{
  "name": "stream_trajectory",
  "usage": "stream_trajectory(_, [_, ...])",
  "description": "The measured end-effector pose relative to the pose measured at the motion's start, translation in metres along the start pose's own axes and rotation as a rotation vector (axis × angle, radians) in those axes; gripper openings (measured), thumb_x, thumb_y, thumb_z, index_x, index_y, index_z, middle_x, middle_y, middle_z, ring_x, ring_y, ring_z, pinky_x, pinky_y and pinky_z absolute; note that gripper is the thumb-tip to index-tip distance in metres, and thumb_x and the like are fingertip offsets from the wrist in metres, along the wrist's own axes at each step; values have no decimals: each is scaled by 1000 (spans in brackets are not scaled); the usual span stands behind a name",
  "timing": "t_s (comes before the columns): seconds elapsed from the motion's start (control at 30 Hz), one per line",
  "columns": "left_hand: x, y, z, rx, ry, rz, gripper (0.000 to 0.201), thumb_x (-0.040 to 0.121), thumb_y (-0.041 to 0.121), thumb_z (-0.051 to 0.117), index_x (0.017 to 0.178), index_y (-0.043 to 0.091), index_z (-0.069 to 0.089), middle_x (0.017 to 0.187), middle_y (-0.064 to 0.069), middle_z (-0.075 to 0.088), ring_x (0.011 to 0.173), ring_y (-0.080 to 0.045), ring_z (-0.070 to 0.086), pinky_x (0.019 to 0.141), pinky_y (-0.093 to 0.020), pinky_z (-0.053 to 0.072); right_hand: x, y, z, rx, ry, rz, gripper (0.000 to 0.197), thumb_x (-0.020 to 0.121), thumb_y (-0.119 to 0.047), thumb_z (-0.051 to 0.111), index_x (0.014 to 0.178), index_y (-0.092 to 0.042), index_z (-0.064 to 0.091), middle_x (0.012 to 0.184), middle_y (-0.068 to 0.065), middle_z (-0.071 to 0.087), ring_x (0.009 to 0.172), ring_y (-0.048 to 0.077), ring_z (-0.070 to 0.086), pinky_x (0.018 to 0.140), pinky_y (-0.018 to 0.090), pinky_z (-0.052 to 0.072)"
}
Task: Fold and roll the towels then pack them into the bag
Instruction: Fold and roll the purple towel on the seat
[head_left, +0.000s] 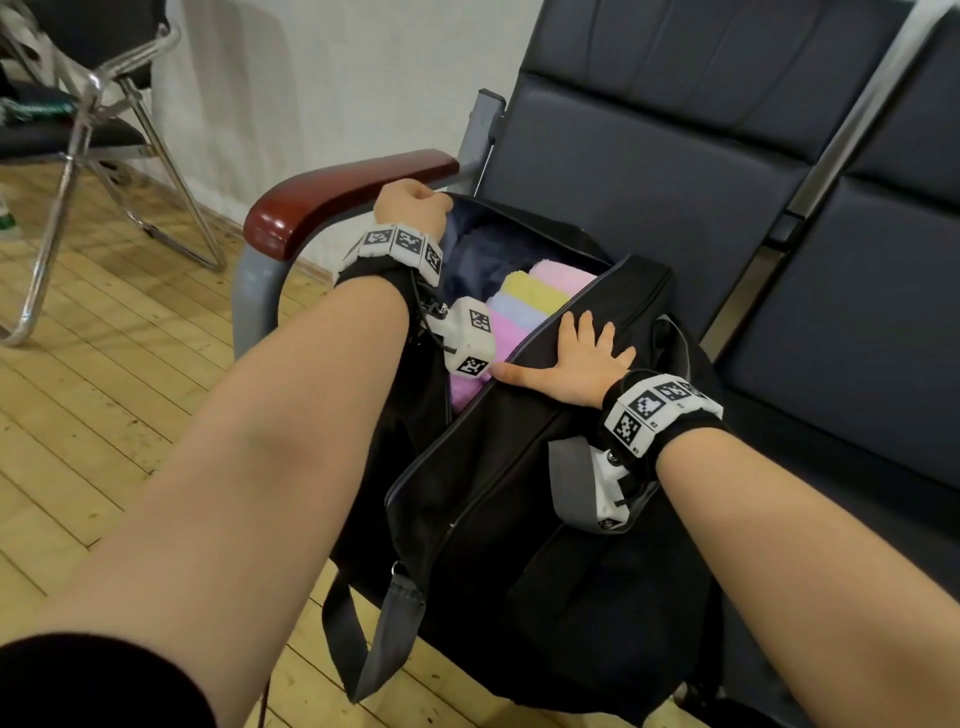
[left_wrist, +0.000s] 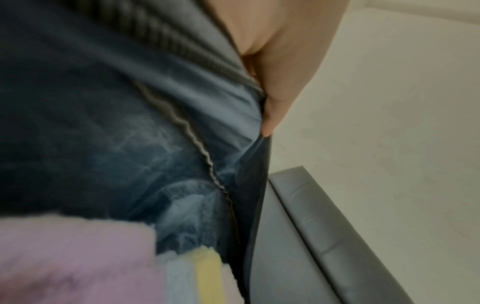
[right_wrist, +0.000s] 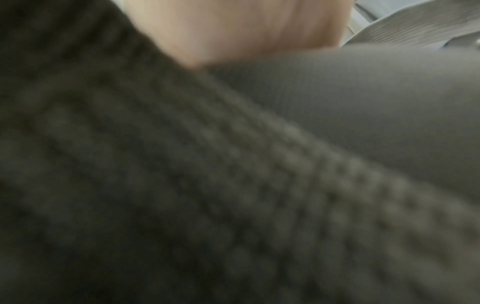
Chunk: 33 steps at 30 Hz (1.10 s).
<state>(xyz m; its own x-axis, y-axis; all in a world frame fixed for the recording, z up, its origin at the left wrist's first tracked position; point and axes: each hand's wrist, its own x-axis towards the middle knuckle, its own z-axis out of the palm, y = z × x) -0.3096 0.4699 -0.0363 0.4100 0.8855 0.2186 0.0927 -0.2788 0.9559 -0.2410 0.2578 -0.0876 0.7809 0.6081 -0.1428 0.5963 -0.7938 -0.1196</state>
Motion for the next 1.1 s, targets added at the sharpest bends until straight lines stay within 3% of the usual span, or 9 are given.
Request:
stream_trajectory(0.13, [-16,22,13,29,-261,151,28,79,11,70,58,20,54,62,7,54,62,-7,51,51,-9,39,2,0,3,6,10,-7,157,26,-102,29,153,-18,-4,161,8,-9,147,36,-10,113,64,-2])
stream_trajectory(0.27, [-48,38,15,270,-608,284,25,77,13,74,60,22,57,56,13,56,47,9,49,48,-3,35,0,0,1,-10,17,1,148,39,-101,39,154,-17,-4,162,7,-7,147,35,-9,113,63,-1])
stream_trajectory(0.4, [-77,27,23,400,-795,249,2,81,14,68,81,14,70,73,-5,61,57,-7,51,57,-18,44,-2,-1,-1,-20,2,17,136,53,-93,48,154,-17,-4,162,7,-7,147,35,-8,115,61,0])
stream_trajectory(0.47, [-88,16,27,504,-851,221,14,82,13,62,91,11,73,79,-7,64,61,-13,53,64,-25,47,-1,5,-6,13,-33,9,133,57,-89,55,154,-19,-5,162,6,-9,147,34,-9,115,59,1])
stream_trajectory(0.63, [-97,11,28,514,-860,205,20,84,11,64,103,18,68,81,-3,64,43,1,54,47,-9,45,-1,23,-19,447,-82,-30,112,64,-48,74,154,-28,11,162,7,1,148,27,-3,119,49,6])
stream_trajectory(0.73, [-105,9,28,517,-828,201,26,86,18,68,111,14,68,91,-2,64,61,-6,58,48,-12,48,-9,29,-22,587,-8,-99,124,61,-29,85,153,-31,2,160,3,9,145,16,13,118,32,18])
stream_trajectory(0.83, [-113,5,21,411,-806,106,19,91,16,60,105,10,69,85,-4,64,53,-2,60,53,-10,50,-15,26,-32,428,-38,-165,96,81,-20,75,152,-37,12,161,7,-10,148,20,5,114,23,14])
stream_trajectory(0.97, [-123,1,-6,189,-802,-81,11,91,10,60,95,6,69,93,-8,67,81,-9,64,78,-19,55,-24,11,-27,111,-84,-194,59,97,-30,52,149,-36,26,162,8,-3,148,29,8,119,31,10])
stream_trajectory(1.1, [-143,-7,-31,-35,-615,-173,18,90,-1,58,76,9,61,77,-9,63,56,-5,64,66,-19,57,-36,2,-31,-70,-91,-188,57,102,-35,39,153,-33,13,162,10,2,146,35,14,118,37,14])
